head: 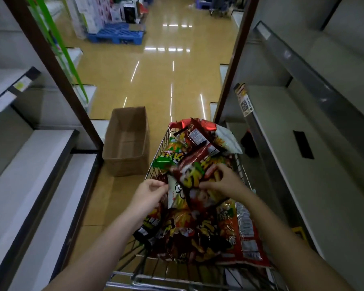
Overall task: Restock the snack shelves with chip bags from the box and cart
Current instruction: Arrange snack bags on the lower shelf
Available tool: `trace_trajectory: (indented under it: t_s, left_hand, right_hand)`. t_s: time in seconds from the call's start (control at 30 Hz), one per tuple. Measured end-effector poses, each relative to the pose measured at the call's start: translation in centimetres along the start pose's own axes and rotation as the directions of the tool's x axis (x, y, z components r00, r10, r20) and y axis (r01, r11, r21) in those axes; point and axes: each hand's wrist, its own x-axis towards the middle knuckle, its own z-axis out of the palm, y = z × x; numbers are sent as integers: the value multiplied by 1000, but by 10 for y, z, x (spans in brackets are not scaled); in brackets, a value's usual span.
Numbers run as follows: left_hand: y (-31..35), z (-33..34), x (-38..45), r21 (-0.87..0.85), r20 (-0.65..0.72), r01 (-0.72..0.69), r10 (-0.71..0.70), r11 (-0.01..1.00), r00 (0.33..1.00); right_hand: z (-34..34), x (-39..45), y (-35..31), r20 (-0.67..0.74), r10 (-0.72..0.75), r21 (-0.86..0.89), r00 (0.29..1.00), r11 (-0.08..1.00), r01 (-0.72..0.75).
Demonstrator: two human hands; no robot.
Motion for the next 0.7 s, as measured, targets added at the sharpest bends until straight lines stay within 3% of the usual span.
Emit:
trace_trajectory:
  t_s: [0.1,0.2,0.27,0.37,0.43,0.5,0.53,0.6,0.63,0.7]
  left_hand:
    - [7,17,4,-101,81,-31,39,994,996]
    - [10,30,10,-207,140,20,10,978,990]
    - [6,32,16,-267,66,31,-14,963,998]
    - [-5,19,17,-318,-194,-24,-40,948,980]
    - [-13,5,18,-315,-272,-52,-38,948,962]
    - [-20,-4,21,-319,-310,-65,-39,945,950]
    - [-23,-7,21,-336,-323,-67,-48,940,945]
    - [-26,-10,19,-344,-341,-85,-40,935,939]
    - [-26,-10,18,-343,-348,-92,-36,935,937]
    - [-28,-9,17,-341,-367,-99,-35,935,930]
  right_hand:
    - [-11,-7,-23,-129,-5,250,992,968,37]
    - [5,-7,-39,-82,-35,260,996,964,55]
    - [18,-6,-42,7,-47,263,999,964,43]
    - [19,14,-25,4,-79,275,997,958,75]
    - [15,39,3,-120,-49,87,992,994,59]
    - [14,63,36,-168,-25,-264,986,964,-20]
    - [16,73,49,-116,-26,-455,993,890,-30]
    - [19,88,69,37,36,-771,999,637,6]
    - [21,93,74,97,66,-851,993,523,49]
    - [24,97,78,163,107,-907,981,407,106]
